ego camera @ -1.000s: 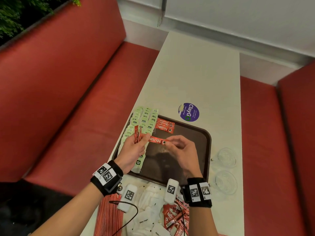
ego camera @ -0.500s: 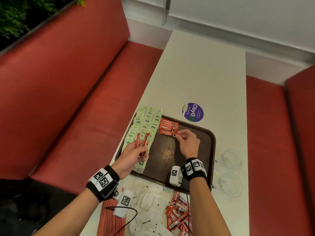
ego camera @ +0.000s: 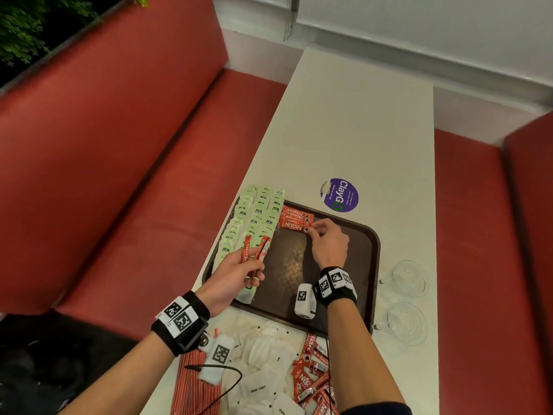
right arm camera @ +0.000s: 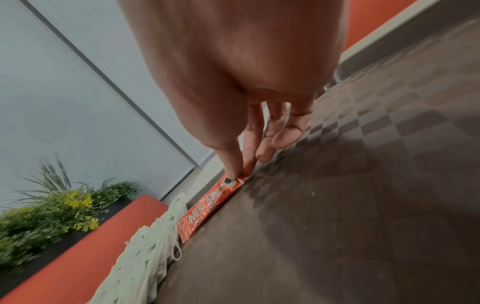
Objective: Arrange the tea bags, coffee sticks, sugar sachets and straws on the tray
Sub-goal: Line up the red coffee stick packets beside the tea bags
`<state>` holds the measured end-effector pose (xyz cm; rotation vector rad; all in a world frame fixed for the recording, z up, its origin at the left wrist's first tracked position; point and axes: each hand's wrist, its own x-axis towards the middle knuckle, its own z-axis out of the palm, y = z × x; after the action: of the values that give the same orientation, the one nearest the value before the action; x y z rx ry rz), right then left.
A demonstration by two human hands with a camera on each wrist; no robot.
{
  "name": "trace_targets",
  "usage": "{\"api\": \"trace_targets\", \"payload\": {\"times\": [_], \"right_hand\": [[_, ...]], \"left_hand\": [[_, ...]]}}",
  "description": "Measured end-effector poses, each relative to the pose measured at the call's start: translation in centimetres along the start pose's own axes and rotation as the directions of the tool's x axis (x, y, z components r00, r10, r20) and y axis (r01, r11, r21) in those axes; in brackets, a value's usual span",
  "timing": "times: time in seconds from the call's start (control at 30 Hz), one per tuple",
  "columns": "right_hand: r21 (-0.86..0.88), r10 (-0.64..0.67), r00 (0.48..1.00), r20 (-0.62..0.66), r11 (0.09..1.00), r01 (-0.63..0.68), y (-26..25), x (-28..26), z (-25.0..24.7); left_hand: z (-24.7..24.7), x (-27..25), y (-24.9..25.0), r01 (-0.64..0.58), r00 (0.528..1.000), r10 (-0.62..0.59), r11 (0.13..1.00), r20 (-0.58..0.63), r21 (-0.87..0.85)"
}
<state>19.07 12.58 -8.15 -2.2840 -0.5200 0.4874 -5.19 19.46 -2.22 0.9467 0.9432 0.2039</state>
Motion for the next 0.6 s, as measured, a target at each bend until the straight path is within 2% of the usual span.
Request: {"api": "trace_targets", "payload": {"times": [0.4, 0.5, 0.6], "right_hand": [[-0.076, 0.015, 0.999, -0.036, 0.997, -0.017, -0.6, -0.8, 0.3], [0.041, -0.035, 0.999, -0.009, 0.999, 0.035, -1.4, -1.8, -0.4], [0.220, -0.106, 0.981, 0.159, 0.973, 0.070, -2.6, -3.8, -1.5]], "left_hand": [[0.2, 0.2, 0.4, -0.015, 0.999, 0.013, 0.999, 0.039, 0.043], [0.2, -0.1, 0.7, -0.018, 0.998, 0.016, 1.000, 0.054, 0.025], [0.3, -0.4, 1.2, -0.035, 0.995, 0.032, 0.999, 0.099, 0.028]]}}
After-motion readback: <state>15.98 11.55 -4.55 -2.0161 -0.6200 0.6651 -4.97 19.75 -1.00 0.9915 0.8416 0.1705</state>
